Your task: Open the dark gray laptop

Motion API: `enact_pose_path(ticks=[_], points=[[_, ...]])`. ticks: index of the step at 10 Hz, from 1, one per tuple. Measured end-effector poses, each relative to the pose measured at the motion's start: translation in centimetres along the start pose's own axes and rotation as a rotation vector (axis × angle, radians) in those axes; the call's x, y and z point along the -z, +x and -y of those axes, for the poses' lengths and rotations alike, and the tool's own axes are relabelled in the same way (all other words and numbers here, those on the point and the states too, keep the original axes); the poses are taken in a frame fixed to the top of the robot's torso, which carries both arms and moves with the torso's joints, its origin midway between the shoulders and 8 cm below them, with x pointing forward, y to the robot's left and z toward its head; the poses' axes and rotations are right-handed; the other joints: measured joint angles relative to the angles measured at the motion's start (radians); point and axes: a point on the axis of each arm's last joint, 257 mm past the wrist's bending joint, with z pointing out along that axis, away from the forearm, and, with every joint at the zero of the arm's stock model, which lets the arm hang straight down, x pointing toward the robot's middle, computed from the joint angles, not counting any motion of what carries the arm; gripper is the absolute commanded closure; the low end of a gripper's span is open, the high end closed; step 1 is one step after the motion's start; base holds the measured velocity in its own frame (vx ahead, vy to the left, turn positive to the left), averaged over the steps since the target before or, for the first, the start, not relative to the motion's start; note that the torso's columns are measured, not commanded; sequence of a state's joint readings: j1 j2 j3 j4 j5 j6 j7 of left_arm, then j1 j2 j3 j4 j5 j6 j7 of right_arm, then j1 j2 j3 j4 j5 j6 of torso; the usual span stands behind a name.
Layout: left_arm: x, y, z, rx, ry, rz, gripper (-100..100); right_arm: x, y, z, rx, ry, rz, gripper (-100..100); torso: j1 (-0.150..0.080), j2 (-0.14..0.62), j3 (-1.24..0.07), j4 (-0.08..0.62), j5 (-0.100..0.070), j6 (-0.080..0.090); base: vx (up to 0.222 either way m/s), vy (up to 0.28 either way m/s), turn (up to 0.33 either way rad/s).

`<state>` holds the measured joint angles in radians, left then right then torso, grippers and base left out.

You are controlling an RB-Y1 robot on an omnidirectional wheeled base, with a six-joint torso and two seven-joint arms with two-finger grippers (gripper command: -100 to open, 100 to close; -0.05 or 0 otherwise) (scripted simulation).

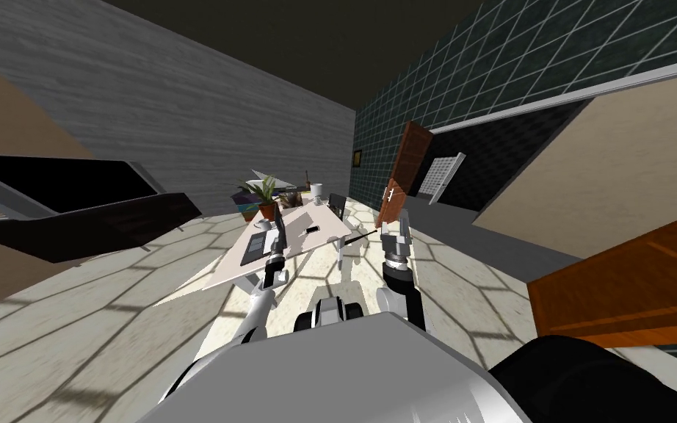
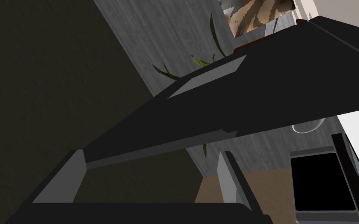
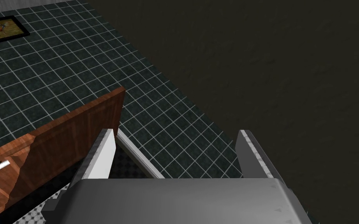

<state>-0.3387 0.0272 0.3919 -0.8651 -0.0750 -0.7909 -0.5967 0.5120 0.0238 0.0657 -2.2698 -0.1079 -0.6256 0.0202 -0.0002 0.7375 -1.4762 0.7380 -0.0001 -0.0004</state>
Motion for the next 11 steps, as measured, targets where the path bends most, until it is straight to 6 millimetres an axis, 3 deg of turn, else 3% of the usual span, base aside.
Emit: enact_pose_path(ticks=[1, 2, 11], points=[[-0.4, 0.2, 0.0, 0.003, -0.002, -0.001, -100, 0.0, 0.0, 0.0, 0.0, 0.0, 0.0, 0, 0.0, -0.002, -0.001, -0.001, 0.0, 0.0, -0.017, 0.0, 0.006], [-0.4, 0.3, 0.0, 0.003, -0.002, -0.001, 100, 0.0, 0.0, 0.0, 0.0, 0.0, 0.0, 0, 0.0, -0.003, -0.002, -0.001, 0.0, 0.0, 0.096, -0.006, 0.241], [4.7, 0.3, 1.3, 0.008, 0.073, -0.083, 100, 0.0, 0.0, 0.0, 0.0, 0.0, 0.0, 0, -0.001, -0.001, -0.001, 0.0, 0.0, 0.0, 0.095, -0.025, 0.12]])
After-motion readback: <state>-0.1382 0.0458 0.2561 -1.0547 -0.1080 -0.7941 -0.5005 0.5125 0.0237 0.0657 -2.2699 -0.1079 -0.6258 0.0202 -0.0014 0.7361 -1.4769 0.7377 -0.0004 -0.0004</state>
